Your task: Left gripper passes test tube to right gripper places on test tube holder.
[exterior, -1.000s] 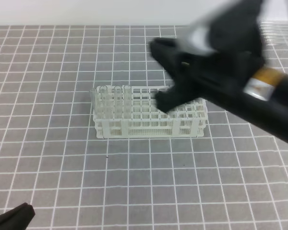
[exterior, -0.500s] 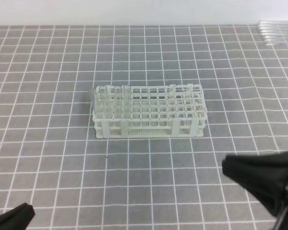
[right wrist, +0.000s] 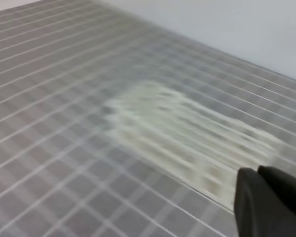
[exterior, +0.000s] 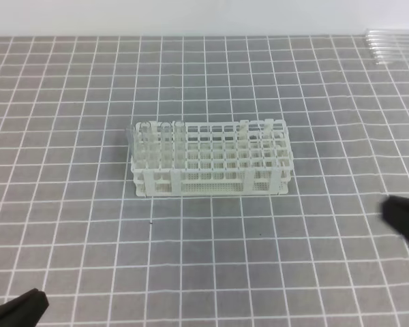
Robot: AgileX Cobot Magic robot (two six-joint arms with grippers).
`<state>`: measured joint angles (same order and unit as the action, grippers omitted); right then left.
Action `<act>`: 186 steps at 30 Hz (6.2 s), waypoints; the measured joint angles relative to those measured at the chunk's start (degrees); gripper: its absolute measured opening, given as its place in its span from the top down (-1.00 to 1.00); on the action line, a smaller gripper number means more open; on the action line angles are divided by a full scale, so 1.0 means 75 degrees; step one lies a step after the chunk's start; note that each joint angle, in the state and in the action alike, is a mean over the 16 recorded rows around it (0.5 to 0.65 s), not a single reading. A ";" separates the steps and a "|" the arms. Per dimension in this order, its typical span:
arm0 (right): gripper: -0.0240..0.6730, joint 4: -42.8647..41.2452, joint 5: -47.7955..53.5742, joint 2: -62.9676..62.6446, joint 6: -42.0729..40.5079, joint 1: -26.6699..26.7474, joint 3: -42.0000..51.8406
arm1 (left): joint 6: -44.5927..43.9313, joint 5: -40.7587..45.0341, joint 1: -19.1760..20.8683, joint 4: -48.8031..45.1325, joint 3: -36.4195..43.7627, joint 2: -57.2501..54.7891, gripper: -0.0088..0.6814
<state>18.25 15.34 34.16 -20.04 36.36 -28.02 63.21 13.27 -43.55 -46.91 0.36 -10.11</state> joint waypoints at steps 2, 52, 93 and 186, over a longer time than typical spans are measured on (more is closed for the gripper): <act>0.97 0.0015 -0.0040 -0.0405 0.0002 -0.0523 0.0287 | 0.0001 0.0035 0.0001 0.0002 -0.0006 0.0004 0.98; 0.97 -0.2334 0.0417 -0.4676 0.3168 -0.4027 0.3762 | 0.0002 0.0268 0.0002 0.0006 -0.0026 0.0005 0.98; 0.97 -0.2266 0.0391 -0.4676 0.3177 -0.4027 0.3760 | -0.5660 -0.0768 -0.0003 0.4093 0.0015 -0.0021 0.98; 0.97 -0.2266 0.0391 -0.4633 0.3177 -0.4027 0.3760 | -0.9321 0.0742 0.4948 0.7068 -0.0006 0.1454 0.98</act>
<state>1.26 18.27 -0.59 3.79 6.16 0.18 -6.70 18.84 -6.44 6.10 0.31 0.79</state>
